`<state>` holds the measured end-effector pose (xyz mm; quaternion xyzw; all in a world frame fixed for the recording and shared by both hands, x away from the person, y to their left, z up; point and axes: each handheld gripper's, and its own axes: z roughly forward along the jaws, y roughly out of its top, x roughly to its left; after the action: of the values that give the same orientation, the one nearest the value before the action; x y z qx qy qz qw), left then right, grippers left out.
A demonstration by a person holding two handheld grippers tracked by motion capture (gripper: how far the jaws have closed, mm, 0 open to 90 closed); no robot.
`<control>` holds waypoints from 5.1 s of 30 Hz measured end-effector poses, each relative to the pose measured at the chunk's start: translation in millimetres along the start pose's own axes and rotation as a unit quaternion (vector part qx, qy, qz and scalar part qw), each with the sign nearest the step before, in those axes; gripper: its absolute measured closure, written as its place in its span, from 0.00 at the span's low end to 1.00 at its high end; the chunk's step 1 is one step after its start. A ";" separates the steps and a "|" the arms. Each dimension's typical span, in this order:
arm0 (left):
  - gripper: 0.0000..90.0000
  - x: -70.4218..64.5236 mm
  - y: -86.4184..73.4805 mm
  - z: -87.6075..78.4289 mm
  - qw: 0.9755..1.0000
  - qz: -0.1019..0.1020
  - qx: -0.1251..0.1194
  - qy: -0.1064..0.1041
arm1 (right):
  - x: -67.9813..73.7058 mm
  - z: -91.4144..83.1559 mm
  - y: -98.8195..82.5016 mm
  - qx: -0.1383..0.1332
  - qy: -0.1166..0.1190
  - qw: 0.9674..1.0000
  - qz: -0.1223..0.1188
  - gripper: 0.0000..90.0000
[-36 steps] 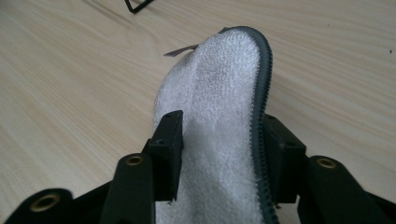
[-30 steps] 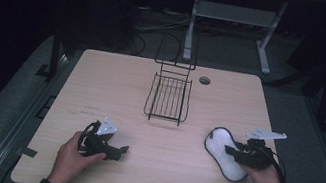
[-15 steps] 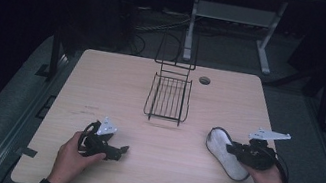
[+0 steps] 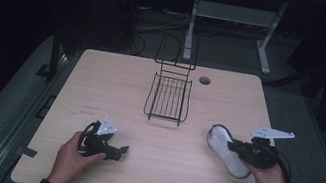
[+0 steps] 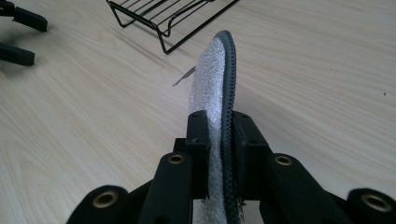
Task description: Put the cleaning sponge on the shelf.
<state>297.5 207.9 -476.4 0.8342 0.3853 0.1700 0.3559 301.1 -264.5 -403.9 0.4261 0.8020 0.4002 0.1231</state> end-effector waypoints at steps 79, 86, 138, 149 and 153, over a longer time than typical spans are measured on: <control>0.14 -0.2 0.1 -0.2 1.000 -0.001 0.001 0.000 | 32.6 115.4 151.5 -0.075 0.041 0.996 -0.026 0.87; 0.14 0.0 0.1 -0.1 1.000 -0.001 0.002 0.000 | 32.6 134.5 159.7 -0.078 0.035 0.996 -0.020 0.87; 0.14 0.0 0.1 -0.2 1.000 0.000 0.002 0.000 | 16.4 172.2 134.8 -0.012 0.014 0.999 -0.041 1.00; 0.14 -0.1 0.0 -0.1 1.000 0.000 0.001 0.000 | 39.1 184.3 123.2 0.023 0.039 0.996 -0.076 1.00; 0.14 -0.2 0.0 0.0 1.000 -0.001 0.000 0.000 | 48.2 186.7 125.8 0.023 0.042 0.995 -0.089 1.00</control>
<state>297.4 207.7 -476.4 0.8338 0.3867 0.1695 0.3559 446.0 -86.8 -424.3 0.3385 0.8502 0.3867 0.1142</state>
